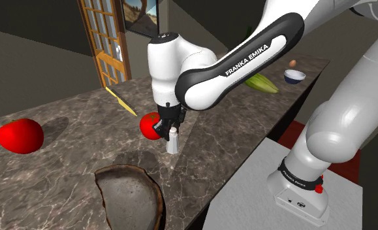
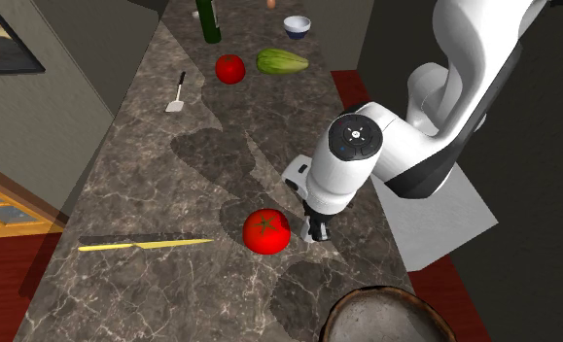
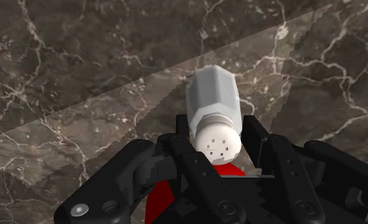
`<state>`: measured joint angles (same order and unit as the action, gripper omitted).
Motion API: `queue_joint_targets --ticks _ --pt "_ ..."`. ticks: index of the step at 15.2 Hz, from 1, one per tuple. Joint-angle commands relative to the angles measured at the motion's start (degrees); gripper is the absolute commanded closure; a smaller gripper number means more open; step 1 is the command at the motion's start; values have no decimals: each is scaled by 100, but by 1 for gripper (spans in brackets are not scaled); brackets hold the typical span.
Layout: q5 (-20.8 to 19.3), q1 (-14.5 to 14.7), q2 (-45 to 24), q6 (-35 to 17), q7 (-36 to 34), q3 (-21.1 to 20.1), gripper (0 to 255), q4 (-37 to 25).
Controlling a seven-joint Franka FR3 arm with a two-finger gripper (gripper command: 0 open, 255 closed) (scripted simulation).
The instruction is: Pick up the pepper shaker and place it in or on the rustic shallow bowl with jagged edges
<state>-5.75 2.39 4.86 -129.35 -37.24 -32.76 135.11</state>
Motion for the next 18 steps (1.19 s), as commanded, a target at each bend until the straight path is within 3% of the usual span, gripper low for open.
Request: queue_joint_targets --ticks 1,18 --pt "-3 -1 -6 1 -3 0 255 1" --pt "473 57 716 1316 478 161 255 -719"
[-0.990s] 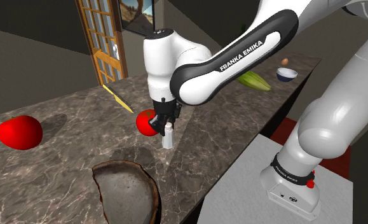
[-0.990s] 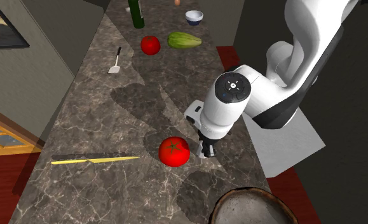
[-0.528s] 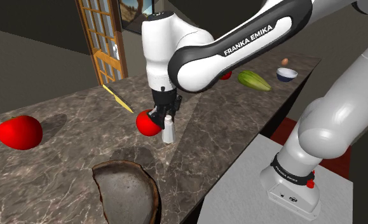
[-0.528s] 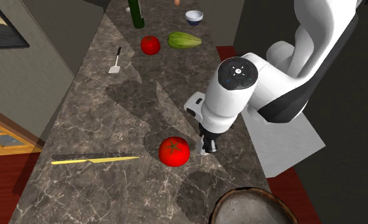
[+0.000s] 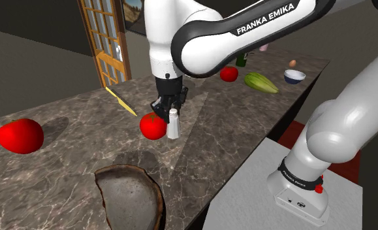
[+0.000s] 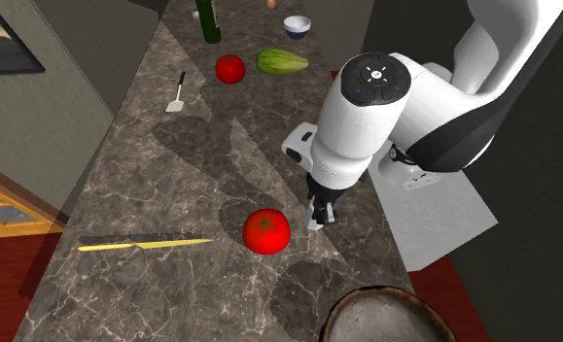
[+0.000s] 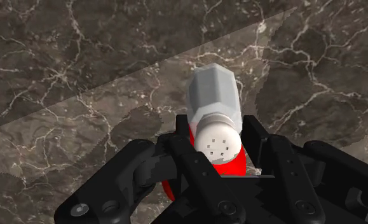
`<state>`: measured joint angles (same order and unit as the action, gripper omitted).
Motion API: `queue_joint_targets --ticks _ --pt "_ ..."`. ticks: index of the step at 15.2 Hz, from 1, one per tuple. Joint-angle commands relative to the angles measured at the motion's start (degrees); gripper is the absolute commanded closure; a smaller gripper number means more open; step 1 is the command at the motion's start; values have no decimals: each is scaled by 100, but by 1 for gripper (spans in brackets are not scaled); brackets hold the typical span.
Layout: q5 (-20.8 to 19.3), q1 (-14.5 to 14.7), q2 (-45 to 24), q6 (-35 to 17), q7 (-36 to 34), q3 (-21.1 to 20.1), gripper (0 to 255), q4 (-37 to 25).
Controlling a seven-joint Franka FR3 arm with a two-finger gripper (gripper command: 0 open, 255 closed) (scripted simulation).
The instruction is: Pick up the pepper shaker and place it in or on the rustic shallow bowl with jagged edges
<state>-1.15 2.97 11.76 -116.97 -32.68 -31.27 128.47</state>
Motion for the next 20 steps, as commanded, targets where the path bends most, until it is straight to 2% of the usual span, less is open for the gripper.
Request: queue_joint_targets --ticks 1,16,20 --pt "28 1 54 156 41 21 255 -108" --pt "131 -7 302 1276 236 142 255 -1017" --pt "114 178 80 1467 -368 -258 255 -1374"
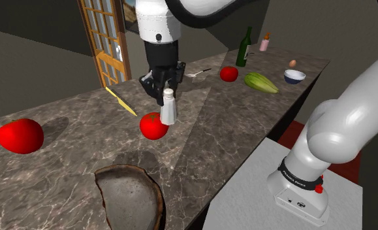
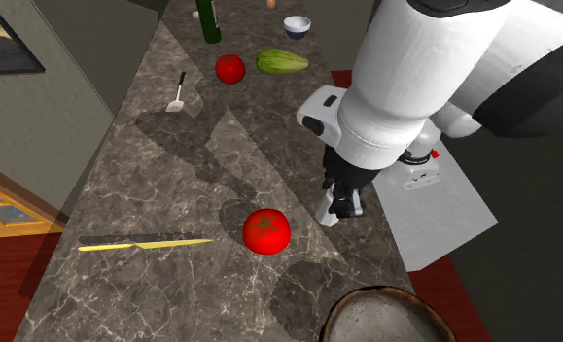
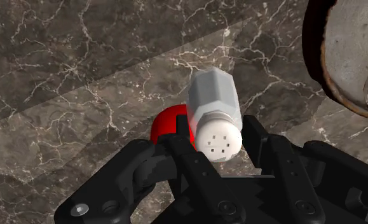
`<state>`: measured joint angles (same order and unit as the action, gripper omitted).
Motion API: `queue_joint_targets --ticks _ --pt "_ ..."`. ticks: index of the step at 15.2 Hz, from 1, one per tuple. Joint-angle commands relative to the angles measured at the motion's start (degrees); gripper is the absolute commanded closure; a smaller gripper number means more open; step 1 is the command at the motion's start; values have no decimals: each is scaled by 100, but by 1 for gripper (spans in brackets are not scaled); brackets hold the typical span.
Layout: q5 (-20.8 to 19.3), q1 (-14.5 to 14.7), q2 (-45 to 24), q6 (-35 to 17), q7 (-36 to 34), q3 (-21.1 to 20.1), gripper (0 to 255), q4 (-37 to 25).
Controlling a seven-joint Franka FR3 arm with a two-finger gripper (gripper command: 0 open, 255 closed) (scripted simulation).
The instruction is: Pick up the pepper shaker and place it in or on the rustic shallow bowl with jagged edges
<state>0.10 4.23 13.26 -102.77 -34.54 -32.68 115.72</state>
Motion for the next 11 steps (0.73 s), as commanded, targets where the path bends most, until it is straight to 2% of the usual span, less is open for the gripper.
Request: queue_joint_targets --ticks 1,6,11 --pt "-30 96 -145 96 -341 -221 255 -205" --pt "-237 332 -659 361 -1190 -758 255 -836" --pt "-695 679 -1443 697 -2148 -1285 255 -1661"
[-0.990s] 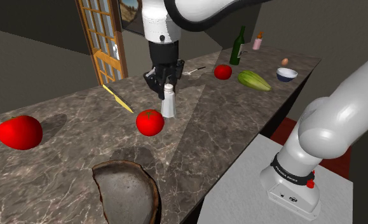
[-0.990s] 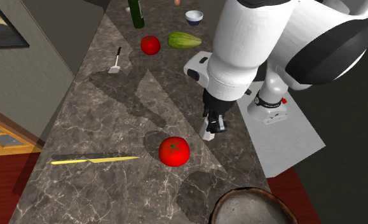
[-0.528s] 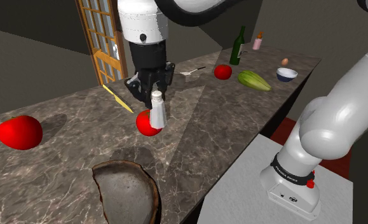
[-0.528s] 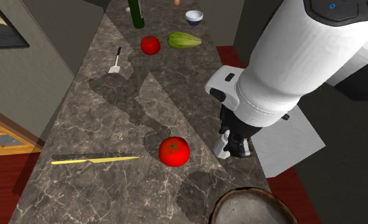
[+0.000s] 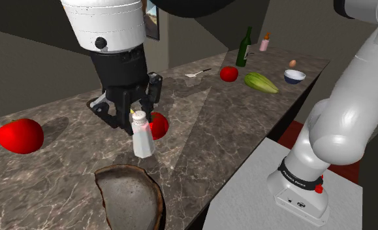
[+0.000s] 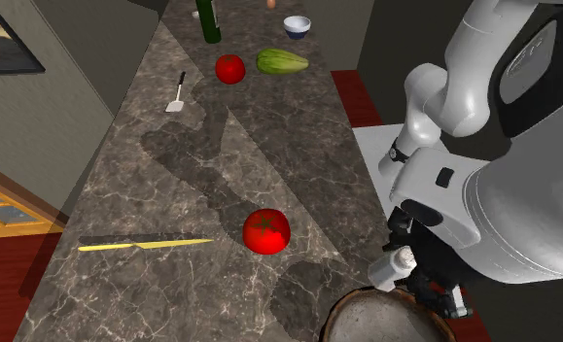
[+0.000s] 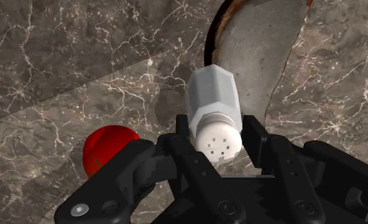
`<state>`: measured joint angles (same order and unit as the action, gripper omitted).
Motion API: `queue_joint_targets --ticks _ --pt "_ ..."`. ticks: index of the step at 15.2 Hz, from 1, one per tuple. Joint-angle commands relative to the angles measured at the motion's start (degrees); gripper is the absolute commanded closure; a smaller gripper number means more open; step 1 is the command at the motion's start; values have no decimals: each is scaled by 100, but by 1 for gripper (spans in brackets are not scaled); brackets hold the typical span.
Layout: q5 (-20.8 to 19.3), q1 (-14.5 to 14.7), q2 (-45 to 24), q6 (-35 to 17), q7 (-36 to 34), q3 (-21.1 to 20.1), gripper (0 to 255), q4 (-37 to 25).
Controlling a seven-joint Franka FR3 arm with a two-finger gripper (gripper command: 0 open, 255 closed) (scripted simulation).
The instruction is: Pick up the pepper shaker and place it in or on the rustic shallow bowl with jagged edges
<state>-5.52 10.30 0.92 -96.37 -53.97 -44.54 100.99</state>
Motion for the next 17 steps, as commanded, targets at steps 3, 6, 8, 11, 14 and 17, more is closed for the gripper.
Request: queue_joint_targets --ticks 3,6,8,11,14,17 --pt "-540 428 -817 328 -814 -343 255 -798" --pt "-735 644 -1101 315 -1093 -393 255 -942" --pt "-730 626 -1089 158 -1104 -386 255 -776" --pt "-734 605 -1085 -72 -1126 -377 255 -541" --pt "-751 593 -1098 -297 -1157 -368 255 -322" --pt "-783 587 -1126 -516 -1196 -357 255 -118"
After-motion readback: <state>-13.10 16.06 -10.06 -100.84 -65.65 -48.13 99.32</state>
